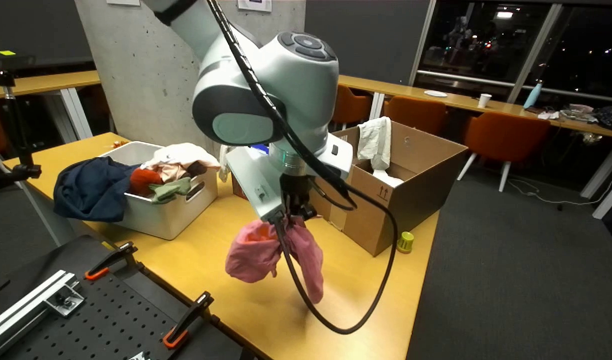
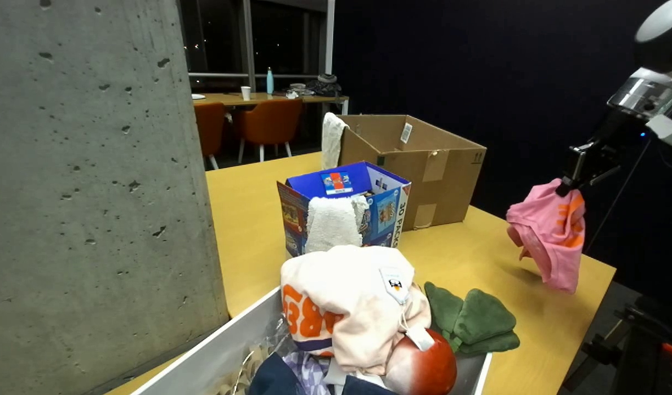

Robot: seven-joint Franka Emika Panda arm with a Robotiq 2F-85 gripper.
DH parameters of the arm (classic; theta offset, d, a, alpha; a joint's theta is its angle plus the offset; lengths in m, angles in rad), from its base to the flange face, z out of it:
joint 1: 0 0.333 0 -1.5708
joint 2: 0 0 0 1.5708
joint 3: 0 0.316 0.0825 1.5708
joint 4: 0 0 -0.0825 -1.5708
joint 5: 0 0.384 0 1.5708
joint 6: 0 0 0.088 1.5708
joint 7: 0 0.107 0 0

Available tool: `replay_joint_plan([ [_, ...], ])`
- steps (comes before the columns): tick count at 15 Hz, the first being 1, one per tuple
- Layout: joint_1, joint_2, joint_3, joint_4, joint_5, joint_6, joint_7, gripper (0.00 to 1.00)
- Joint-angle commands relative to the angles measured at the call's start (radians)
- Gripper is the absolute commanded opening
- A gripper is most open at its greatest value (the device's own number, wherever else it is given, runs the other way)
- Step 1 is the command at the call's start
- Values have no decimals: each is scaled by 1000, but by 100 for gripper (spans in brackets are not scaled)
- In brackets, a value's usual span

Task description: Remove the pink and peach shirts, the moose toy and the turnip plushie out of the basket

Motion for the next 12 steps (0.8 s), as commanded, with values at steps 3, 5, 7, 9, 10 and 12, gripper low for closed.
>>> replay_joint_plan([
  [3, -1, 70, 22, 55, -215, 71, 333, 36],
  [5, 22, 67, 22, 58, -289, 57, 436, 42],
  [7, 53, 46, 36, 47, -350, 44, 506, 56],
  [9, 92, 7, 68, 19, -392, 35, 541, 71],
  [10, 109, -10, 92, 7, -398, 32, 543, 78],
  [12, 147, -32, 154, -11, -385, 26, 534, 93],
])
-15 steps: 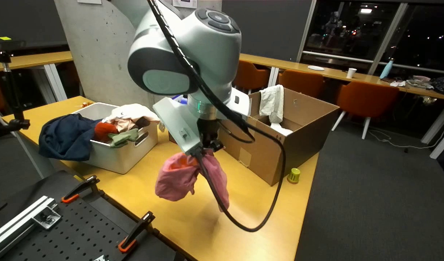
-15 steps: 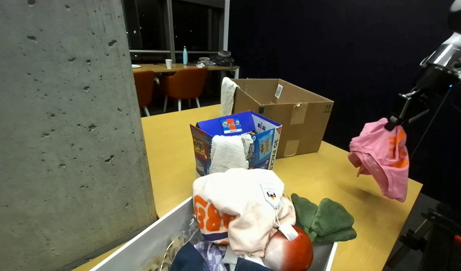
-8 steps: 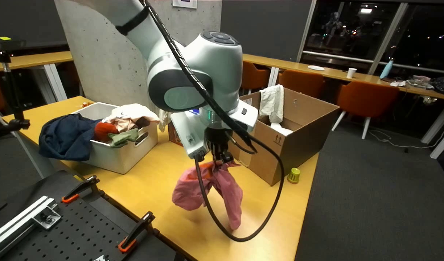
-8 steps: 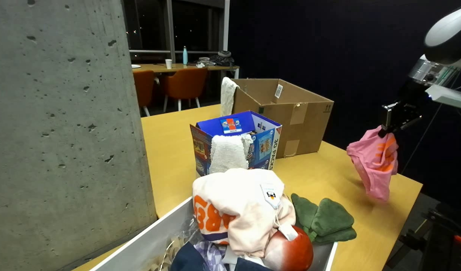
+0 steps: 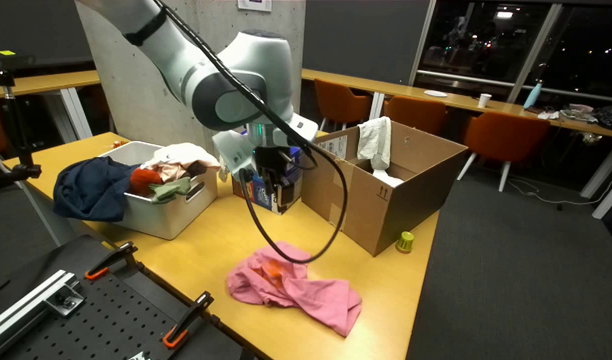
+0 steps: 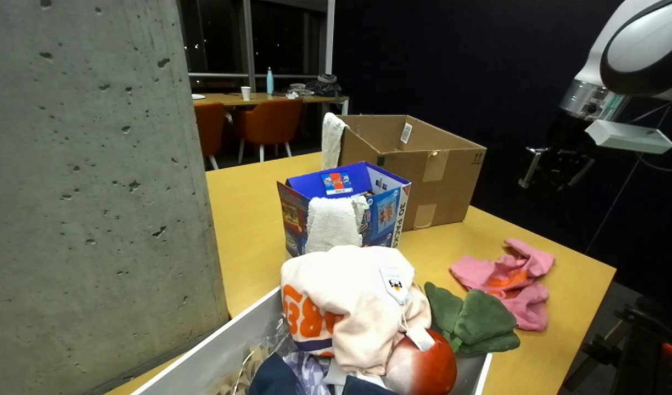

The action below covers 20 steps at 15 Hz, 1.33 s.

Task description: Remove the pink and peach shirts, the moose toy and the turnip plushie out of the basket

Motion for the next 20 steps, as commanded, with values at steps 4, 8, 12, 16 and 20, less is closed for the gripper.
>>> replay_joint_plan([
  [4, 128, -97, 190, -42, -14, -59, -12, 100],
  [8, 180, -27, 278, 87, 1, -125, -69, 100],
  [12, 197, 101, 323, 264, 3, -209, -150, 100],
  [16, 202, 258, 342, 456, -9, -312, -212, 100],
  [20, 241, 395, 348, 606, -29, -413, -203, 100],
])
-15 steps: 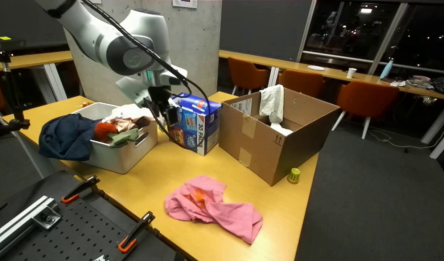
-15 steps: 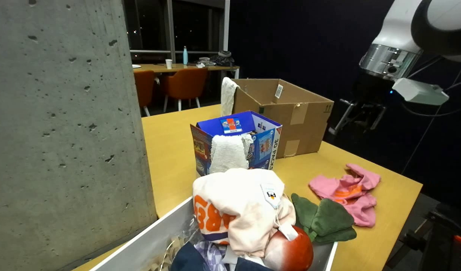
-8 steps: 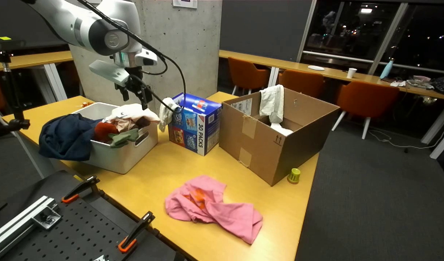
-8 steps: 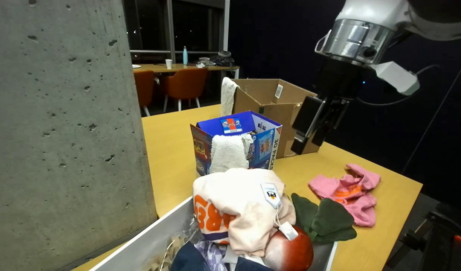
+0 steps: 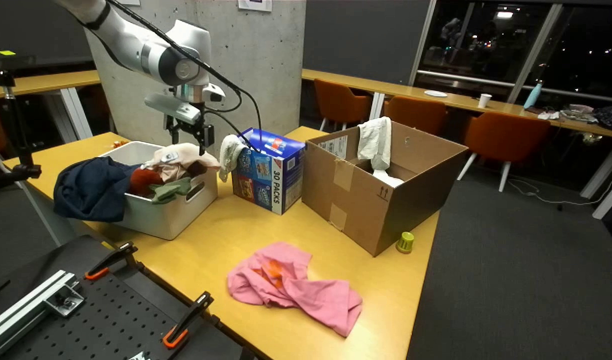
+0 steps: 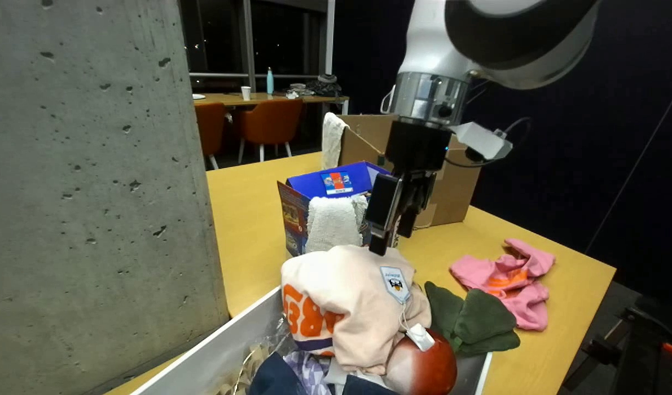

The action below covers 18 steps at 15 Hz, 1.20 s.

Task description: Remove the pink and peach shirts, the moose toy and the turnip plushie out of the basket

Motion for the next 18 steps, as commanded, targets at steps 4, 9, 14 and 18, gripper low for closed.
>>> replay_joint_plan([
  [4, 70, 186, 6, 217, -42, -142, 24, 100],
  [9, 96, 208, 1, 236, -62, -144, 33, 49],
  [14, 96, 189, -2, 222, -73, -136, 36, 12],
  [18, 87, 67, -4, 105, -71, -84, 46, 0],
])
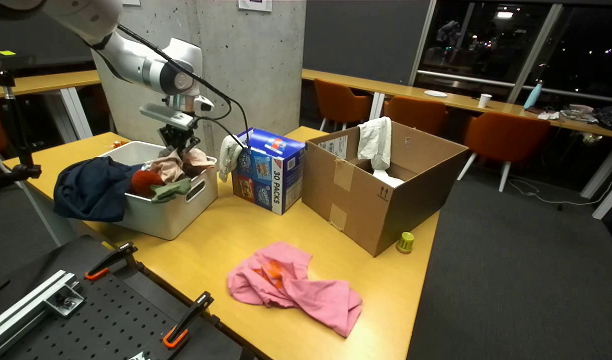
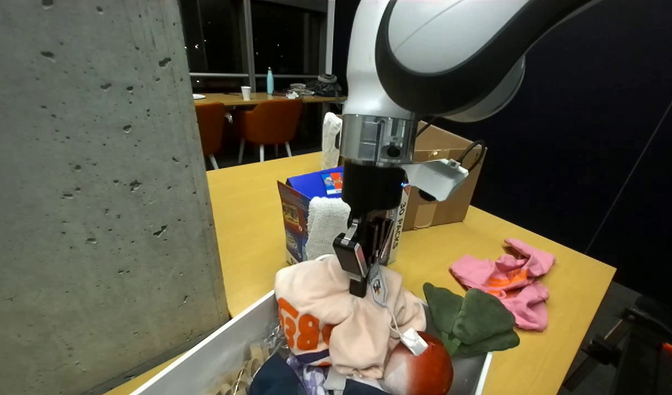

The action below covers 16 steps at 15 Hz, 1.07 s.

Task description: Remove the pink and peach shirts, the moose toy and the turnip plushie out of the basket

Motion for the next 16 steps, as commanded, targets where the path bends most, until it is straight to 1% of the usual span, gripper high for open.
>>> replay_joint_plan([
  [1, -7, -144, -6, -126, -20, 36, 32, 2],
  [6, -25, -383, -17, -334, -14, 111, 76, 2],
  [11, -76, -639, -27, -574, 11, 198, 104, 2],
  [14, -126, -767, -48, -733, 67, 270, 68, 2],
  [16, -158, -809, -83, -801, 112, 299, 23, 2],
])
